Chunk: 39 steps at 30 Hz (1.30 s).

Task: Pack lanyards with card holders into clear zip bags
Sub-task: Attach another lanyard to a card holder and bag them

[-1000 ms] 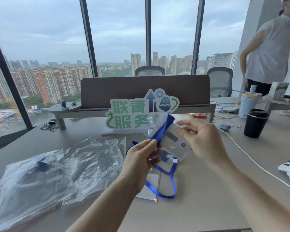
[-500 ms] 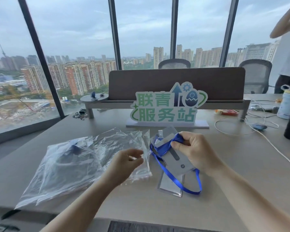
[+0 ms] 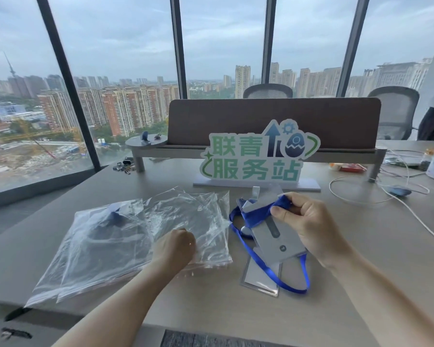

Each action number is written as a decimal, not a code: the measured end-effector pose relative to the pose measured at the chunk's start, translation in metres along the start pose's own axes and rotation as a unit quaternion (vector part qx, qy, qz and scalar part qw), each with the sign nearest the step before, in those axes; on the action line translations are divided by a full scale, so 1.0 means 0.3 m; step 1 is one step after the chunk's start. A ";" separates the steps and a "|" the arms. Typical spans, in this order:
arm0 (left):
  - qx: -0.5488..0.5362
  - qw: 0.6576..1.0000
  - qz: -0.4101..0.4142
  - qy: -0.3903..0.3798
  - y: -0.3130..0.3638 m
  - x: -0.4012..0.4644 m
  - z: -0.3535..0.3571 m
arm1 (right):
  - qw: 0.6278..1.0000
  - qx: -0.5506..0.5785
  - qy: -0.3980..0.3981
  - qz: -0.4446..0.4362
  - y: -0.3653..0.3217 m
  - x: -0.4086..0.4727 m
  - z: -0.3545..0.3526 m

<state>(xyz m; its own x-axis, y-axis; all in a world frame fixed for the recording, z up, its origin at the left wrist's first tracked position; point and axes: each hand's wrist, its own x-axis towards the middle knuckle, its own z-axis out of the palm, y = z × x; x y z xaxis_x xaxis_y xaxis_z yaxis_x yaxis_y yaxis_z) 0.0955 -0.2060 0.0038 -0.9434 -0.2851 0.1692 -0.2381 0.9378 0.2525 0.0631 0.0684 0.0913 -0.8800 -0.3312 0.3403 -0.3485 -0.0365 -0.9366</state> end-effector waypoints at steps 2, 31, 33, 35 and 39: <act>0.001 1.000 0.004 0.010 0.024 0.014 -0.004 | 0.999 0.026 0.019 0.026 0.009 -0.003 -0.016; -0.140 0.977 0.161 0.026 0.205 -0.127 -0.025 | 0.883 0.157 0.149 0.417 0.270 0.011 0.150; -0.145 0.976 0.158 0.031 0.200 -0.125 -0.024 | 0.878 0.245 0.123 0.392 0.255 0.003 0.158; -0.152 0.976 0.151 0.031 0.194 -0.120 -0.025 | 0.892 0.249 0.073 0.371 0.240 -0.014 0.147; -0.163 0.976 0.143 0.022 0.179 -0.119 -0.021 | 0.949 0.016 0.102 0.298 0.206 -0.030 0.077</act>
<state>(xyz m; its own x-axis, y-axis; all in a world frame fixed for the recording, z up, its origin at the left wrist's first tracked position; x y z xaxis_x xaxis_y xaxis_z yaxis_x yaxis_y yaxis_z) 0.1178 -0.1468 0.0172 -0.9478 -0.0357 0.3169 0.1266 0.8699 0.4767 0.0569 0.0474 0.0287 -0.9630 -0.1132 -0.2445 0.2376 0.0711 -0.9688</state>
